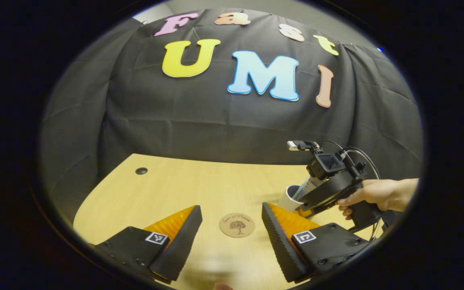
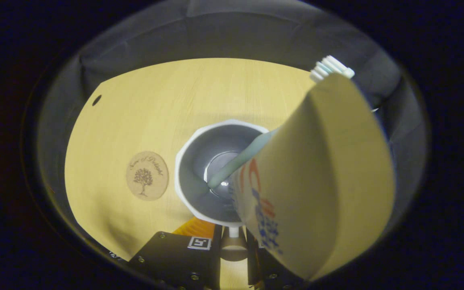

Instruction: Put the toothbrush and toothpaste on the desktop into the cup, then pick up the cup and place it on the coaster on the desktop.

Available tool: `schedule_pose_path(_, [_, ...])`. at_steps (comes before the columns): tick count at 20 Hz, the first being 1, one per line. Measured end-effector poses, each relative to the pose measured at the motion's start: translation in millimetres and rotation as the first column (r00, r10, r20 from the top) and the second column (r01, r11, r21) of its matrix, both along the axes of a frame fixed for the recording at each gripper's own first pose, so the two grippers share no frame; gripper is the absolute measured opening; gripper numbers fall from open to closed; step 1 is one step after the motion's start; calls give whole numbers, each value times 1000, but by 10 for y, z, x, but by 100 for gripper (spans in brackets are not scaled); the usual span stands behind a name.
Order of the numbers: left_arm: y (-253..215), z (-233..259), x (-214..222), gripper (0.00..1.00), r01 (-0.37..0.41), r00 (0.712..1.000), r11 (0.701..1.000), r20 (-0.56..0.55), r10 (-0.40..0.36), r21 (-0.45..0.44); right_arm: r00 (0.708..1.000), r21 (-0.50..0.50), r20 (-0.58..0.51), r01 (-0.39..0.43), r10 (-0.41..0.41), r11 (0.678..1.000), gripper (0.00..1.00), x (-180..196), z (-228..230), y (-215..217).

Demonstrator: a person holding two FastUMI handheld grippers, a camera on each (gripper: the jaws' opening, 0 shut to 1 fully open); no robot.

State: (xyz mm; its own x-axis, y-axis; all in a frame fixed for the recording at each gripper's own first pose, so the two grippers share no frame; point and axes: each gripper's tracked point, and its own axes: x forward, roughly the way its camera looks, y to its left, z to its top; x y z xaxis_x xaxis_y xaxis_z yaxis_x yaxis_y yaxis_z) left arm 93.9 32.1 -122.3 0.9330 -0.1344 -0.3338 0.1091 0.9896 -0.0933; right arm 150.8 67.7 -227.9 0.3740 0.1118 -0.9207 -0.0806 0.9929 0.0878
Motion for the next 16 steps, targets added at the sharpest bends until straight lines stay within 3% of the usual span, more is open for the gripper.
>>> schedule_pose_path(12, [549,-55,-197,96,-64,998,998,-6,64,-5,994,51,19,-111,110,993,23,-66,744,565])
schedule_pose_path(16, [675,-59,-240,96,-80,997,997,-4,80,0,989,51,-6,-144,145,988,23,-77,568,821])
